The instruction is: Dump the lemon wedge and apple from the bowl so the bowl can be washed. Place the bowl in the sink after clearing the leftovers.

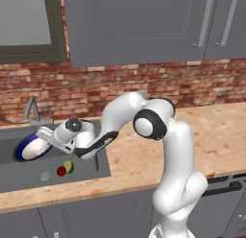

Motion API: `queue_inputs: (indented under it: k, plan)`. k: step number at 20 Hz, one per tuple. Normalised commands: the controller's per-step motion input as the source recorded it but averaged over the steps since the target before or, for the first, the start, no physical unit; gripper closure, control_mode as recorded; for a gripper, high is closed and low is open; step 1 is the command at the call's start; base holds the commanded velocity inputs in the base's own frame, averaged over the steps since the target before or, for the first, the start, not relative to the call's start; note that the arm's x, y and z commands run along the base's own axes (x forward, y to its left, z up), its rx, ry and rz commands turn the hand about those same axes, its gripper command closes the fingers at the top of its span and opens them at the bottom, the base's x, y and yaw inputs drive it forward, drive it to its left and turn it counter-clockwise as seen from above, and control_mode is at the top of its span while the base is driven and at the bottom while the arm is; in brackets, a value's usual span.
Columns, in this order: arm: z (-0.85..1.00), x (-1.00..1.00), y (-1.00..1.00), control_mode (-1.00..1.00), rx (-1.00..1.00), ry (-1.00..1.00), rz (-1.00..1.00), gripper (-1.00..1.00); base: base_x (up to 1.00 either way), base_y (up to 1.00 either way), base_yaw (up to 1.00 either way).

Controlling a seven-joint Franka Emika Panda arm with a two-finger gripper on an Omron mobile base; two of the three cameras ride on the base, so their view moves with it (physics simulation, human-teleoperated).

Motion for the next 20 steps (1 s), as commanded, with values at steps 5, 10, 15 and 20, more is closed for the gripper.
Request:
queue_inputs:
  k: [5, 10, 15, 20]
  plan:
    - [-0.04, 0.0, 0.01, -1.0, 0.11, 0.28, 0.16, 1.0, 0.0, 0.0, 0.0]
    - [-0.05, 0.06, 0.18, -1.0, -0.02, 0.04, 0.0, 1.0, 0.0, 0.0, 0.0]
    - [0.01, 0.46, 0.41, -1.0, -0.08, 0.18, 0.0, 1.0, 0.0, 0.0, 0.0]
    - [0.05, 0.61, 0.23, -1.0, -0.1, 0.3, 0.01, 1.0, 0.0, 0.0, 0.0]
